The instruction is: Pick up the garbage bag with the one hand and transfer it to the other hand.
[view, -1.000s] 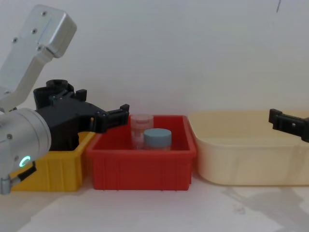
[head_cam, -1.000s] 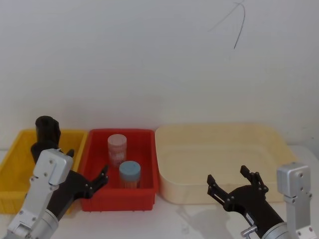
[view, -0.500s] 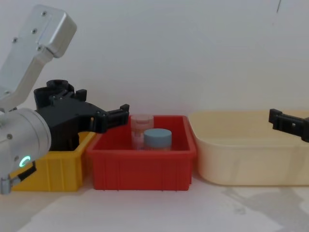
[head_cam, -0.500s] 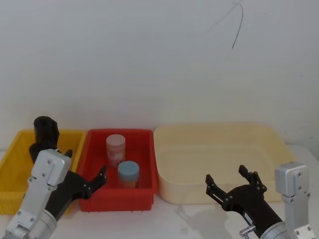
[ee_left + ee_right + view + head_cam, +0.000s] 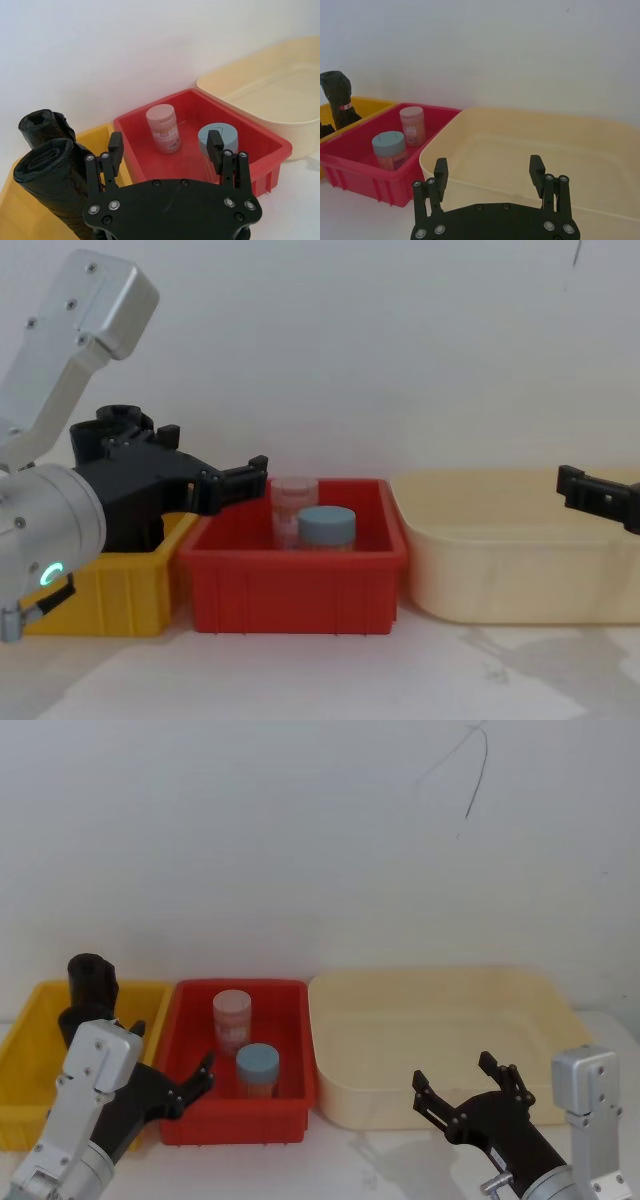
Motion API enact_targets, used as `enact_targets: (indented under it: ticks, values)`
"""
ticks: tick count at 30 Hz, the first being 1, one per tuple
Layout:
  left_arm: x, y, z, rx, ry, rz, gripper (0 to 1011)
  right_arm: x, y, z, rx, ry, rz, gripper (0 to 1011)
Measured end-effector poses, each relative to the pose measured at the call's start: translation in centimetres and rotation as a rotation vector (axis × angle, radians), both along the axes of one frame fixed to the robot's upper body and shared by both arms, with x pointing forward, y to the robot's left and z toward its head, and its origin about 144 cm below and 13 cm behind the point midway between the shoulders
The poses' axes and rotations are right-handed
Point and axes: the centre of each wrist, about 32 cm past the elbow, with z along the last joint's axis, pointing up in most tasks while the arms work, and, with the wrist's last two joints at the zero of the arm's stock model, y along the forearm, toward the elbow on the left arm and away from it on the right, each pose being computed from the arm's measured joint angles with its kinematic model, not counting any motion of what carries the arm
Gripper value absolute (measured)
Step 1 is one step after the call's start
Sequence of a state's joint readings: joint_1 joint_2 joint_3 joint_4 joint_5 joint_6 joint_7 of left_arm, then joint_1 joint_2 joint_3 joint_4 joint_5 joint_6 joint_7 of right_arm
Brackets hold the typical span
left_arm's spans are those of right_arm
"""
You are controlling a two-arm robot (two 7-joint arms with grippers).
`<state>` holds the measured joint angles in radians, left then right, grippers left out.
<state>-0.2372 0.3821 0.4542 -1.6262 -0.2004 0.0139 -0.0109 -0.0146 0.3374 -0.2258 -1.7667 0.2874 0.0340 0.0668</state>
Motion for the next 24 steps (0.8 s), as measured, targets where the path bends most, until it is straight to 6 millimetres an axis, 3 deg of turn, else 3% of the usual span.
enact_targets:
  ticks: [7, 24]
  values:
    - [-0.2, 0.2, 0.0, 0.001, 0.001, 0.002, 1001, 0.0, 0.0, 0.0, 0.0, 0.0, 0.0, 1000]
    - [-2.5, 2.9, 0.0, -0.039, 0.046, 0.013, 1001, 0.0, 0.0, 0.0, 0.0, 0.0, 0.0, 999]
